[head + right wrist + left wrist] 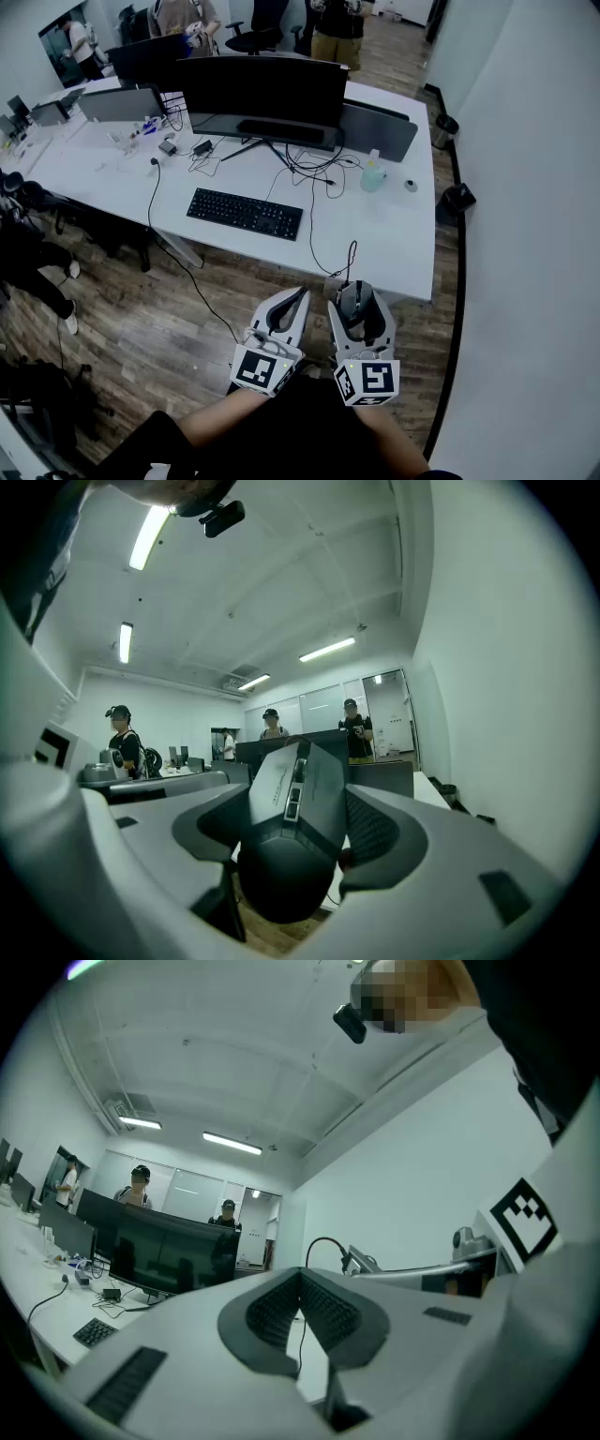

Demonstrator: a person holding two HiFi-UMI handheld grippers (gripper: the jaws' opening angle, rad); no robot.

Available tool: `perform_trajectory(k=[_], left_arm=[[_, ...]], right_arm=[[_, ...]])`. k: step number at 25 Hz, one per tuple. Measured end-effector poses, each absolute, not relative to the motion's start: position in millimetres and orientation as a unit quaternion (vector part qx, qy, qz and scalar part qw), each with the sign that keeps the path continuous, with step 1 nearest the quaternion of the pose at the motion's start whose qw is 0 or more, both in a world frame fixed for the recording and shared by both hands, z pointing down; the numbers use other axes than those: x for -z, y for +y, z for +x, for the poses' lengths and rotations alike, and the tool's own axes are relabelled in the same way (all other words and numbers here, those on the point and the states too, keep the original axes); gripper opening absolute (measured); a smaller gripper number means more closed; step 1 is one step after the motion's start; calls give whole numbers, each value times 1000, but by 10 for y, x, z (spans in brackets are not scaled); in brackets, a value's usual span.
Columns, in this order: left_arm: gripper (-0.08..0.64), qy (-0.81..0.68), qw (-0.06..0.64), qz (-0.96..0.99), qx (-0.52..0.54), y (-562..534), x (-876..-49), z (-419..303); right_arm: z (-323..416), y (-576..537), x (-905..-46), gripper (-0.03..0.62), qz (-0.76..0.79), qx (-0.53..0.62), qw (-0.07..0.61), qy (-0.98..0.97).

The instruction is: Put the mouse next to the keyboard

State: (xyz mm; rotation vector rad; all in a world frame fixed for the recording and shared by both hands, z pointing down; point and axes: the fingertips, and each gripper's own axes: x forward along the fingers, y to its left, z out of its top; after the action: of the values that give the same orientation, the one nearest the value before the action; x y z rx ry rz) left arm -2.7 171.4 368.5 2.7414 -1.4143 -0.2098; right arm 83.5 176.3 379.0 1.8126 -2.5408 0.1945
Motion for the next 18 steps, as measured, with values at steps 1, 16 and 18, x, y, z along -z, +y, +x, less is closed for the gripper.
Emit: perform_trajectory(k=[1,16,18], left_arm=[[5,-458,26,886,68,1736,-3690,-21],[5,-489,36,870,49,2107,-3908,-53],[5,-492,37,868,49,2067,-3917,-97]], right_arm=[[851,1773,-3795,322,580,-63,6,-812],[779,1973,-3958,322,545,-98,-20,-832],[761,1945,-3980,322,543,-100,-18,-833]])
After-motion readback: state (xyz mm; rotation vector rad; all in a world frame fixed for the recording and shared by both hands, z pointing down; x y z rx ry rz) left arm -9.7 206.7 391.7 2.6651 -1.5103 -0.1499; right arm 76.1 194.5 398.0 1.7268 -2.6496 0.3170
